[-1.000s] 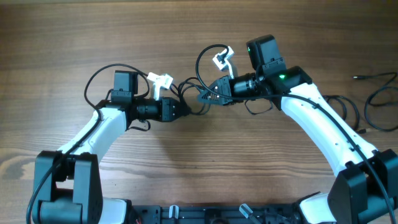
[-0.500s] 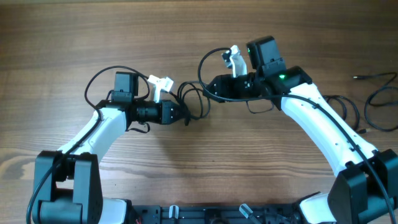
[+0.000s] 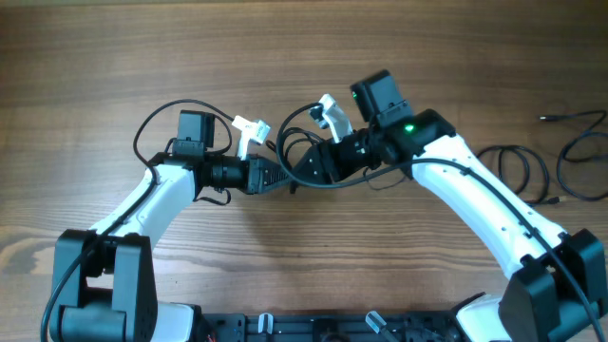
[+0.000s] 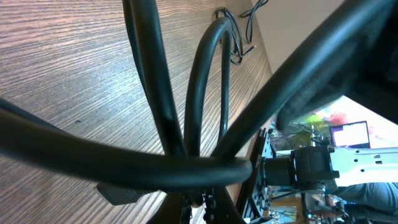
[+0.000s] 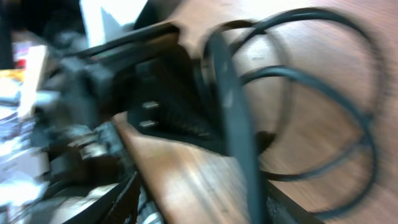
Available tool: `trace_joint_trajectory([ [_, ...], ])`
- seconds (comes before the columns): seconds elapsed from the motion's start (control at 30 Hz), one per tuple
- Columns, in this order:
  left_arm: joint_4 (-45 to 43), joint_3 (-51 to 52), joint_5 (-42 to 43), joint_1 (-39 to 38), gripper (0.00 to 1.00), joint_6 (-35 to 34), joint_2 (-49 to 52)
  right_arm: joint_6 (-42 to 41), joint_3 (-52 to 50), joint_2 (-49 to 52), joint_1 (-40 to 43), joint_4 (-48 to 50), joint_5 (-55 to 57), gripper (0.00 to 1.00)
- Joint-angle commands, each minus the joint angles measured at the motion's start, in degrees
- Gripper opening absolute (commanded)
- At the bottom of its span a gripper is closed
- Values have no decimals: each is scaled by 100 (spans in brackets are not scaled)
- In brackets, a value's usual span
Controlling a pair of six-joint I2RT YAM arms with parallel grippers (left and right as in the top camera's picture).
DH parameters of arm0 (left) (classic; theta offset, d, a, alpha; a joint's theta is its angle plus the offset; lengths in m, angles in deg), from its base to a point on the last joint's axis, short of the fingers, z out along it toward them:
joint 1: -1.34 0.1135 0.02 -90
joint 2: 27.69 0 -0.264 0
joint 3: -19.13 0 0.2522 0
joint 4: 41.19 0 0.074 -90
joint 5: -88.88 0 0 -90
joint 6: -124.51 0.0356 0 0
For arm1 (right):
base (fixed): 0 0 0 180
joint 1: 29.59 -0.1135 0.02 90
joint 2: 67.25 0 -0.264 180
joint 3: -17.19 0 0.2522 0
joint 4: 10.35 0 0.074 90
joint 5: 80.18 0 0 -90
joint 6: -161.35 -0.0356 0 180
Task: Untangle cables
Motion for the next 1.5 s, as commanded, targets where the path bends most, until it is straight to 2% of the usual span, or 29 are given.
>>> trace_joint_trajectory([
  [0.0,-22,-52,201,-15,4,79,-74,-157,450,-741,9,-125,1314,61],
  [0.13,-68,-52,455,-15,4,-63,-74,24,590,-1300,-396,-442,1491,62],
  [0.23,-68,-52,549,-15,4,-59,-74,9,535,-1086,-925,-693,1585,61],
  [0.37,-57,-52,999,-15,4,267,-74,0,535,-579,-1486,-542,2299,60],
  [0.53,-44,-52,1099,-17,4,289,-74,9,535,-66,-1574,-162,3471,59],
  [0.67,-37,-52,1099,-17,4,286,-74,151,535,98,-1508,146,3587,50],
  [0.73,-37,-52,1099,-17,4,286,-74,153,535,109,-1443,225,3589,35],
  [1.07,-39,-52,1272,-15,4,286,-74,136,498,118,-1375,92,2916,29],
  [1.27,-39,-52,1379,-15,4,286,-74,133,498,118,-1375,105,3110,16],
  [1.3,-39,-52,1403,-15,4,286,-74,133,498,118,-1375,94,3112,7],
  [1.33,-39,-52,1403,-17,4,286,-74,149,498,118,-1373,94,3115,4],
  [1.47,-42,-52,1329,-11,4,286,-74,149,533,83,-1268,164,3718,4],
])
